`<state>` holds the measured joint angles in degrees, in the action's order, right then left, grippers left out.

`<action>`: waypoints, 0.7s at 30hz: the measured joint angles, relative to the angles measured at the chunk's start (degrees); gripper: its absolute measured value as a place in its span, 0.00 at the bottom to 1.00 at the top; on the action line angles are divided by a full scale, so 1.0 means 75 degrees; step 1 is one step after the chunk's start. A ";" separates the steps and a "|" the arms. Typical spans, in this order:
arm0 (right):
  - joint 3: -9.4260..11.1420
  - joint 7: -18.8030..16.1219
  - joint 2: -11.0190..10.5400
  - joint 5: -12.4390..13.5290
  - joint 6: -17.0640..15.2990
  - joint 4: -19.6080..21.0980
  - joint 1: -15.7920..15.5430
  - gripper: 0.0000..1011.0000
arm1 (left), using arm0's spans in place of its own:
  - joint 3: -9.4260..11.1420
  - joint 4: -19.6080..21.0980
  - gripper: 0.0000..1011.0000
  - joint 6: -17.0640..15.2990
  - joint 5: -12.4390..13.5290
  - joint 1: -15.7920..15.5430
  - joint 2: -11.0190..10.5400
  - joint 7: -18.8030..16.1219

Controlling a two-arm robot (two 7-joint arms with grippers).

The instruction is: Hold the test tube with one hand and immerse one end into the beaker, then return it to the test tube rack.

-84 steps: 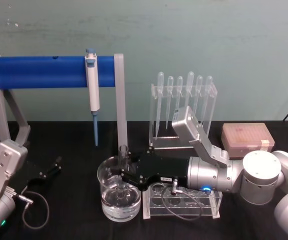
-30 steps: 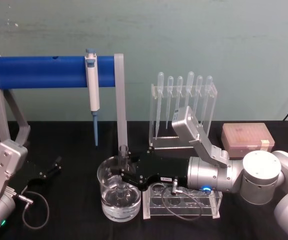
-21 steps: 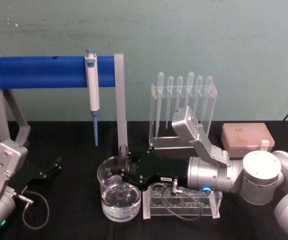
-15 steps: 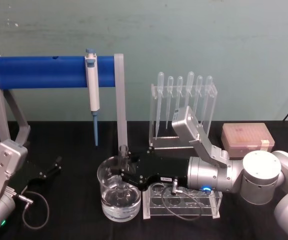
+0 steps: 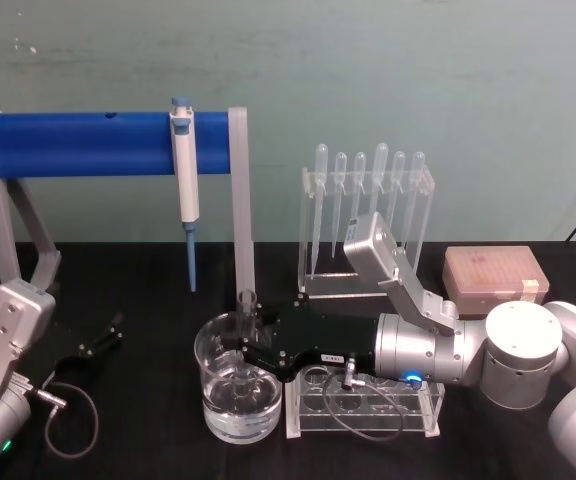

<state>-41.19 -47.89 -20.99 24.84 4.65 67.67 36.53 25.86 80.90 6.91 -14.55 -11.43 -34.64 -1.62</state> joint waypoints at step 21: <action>0.0004 0.0000 -0.0002 0.0003 0.0000 0.0007 -0.0003 0.22 | 0.0000 0.0000 0.99 0.0000 -0.0001 0.0000 0.0000 0.0000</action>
<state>-41.17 -47.89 -21.00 24.86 4.66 67.72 36.51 25.86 80.90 6.91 -14.55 -11.43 -34.64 -1.62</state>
